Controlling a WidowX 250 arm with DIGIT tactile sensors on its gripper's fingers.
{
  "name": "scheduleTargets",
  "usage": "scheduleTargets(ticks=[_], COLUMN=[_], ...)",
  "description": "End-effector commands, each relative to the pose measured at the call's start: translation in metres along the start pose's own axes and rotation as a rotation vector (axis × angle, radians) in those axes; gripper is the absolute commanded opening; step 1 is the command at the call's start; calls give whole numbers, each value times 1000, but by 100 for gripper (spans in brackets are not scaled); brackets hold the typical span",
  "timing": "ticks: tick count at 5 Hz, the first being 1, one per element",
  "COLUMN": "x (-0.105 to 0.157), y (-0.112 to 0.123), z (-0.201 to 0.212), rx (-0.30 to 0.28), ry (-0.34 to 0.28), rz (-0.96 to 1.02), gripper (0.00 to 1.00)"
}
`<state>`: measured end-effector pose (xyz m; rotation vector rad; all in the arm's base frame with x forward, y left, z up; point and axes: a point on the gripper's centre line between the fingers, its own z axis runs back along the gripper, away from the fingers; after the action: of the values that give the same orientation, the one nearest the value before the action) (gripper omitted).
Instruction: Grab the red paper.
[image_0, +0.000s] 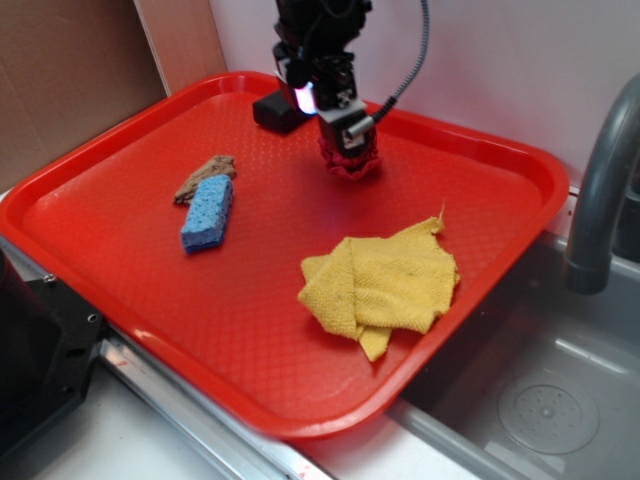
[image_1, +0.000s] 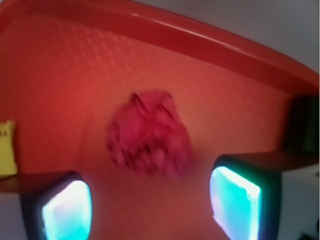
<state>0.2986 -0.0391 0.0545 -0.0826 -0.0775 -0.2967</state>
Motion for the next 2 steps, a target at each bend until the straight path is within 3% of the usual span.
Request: scheduleTargets(ticks=[1, 2], x=[21, 31], y=[-24, -13], z=[-16, -17], rx=[28, 96], ry=[-48, -44], rz=[-26, 18], gripper=[100, 100])
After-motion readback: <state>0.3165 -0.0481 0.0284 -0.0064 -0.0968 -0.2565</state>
